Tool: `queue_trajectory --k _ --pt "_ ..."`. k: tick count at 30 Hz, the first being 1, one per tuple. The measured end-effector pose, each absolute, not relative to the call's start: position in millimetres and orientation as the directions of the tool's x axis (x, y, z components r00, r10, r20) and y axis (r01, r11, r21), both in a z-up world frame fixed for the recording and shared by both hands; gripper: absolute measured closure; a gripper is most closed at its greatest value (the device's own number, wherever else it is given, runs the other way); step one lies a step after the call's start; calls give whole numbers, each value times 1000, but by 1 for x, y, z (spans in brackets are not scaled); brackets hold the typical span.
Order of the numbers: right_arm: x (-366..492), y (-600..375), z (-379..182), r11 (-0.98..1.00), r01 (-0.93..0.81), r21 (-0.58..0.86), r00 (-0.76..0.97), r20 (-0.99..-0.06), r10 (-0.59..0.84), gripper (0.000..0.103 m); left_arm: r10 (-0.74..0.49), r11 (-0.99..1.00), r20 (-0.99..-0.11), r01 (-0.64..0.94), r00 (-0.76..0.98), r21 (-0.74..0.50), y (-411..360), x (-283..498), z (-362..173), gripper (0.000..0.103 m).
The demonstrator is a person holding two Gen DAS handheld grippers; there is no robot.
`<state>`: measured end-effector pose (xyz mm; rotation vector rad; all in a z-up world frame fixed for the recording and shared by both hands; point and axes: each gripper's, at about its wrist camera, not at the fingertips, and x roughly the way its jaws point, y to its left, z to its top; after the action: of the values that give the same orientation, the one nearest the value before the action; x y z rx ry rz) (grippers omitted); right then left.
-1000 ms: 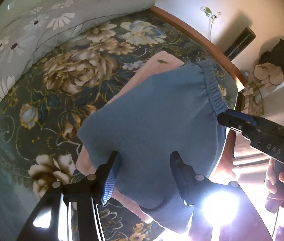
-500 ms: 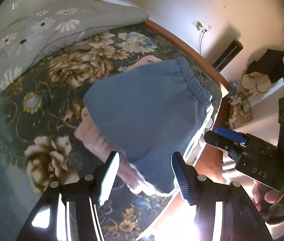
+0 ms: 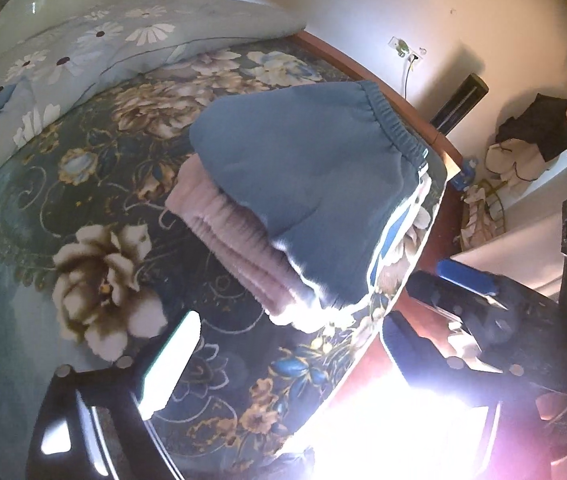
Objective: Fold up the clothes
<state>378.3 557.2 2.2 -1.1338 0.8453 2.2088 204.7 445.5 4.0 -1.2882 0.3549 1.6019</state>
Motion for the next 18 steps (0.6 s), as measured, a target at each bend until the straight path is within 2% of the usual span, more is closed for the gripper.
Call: queue_trajectory --k 8,10,15,18 --pt "379 540 -1 -685 -667 293 -513 -848 136 17 531 -480 -845 -799 63 -361 421 208 -4 0" --pt "380 535 -2 -685 -667 292 -510 -850 134 13 532 -484 -845 -797 60 -361 416 210 -5 0" --pt "385 530 -7 -671 -682 292 -507 -850 145 13 528 -492 -849 -809 17 -322 405 217 -6 0" --pt "386 526 -14 -662 -693 286 -494 -857 148 6 535 -507 -844 -809 -27 -296 397 222 -7 0"
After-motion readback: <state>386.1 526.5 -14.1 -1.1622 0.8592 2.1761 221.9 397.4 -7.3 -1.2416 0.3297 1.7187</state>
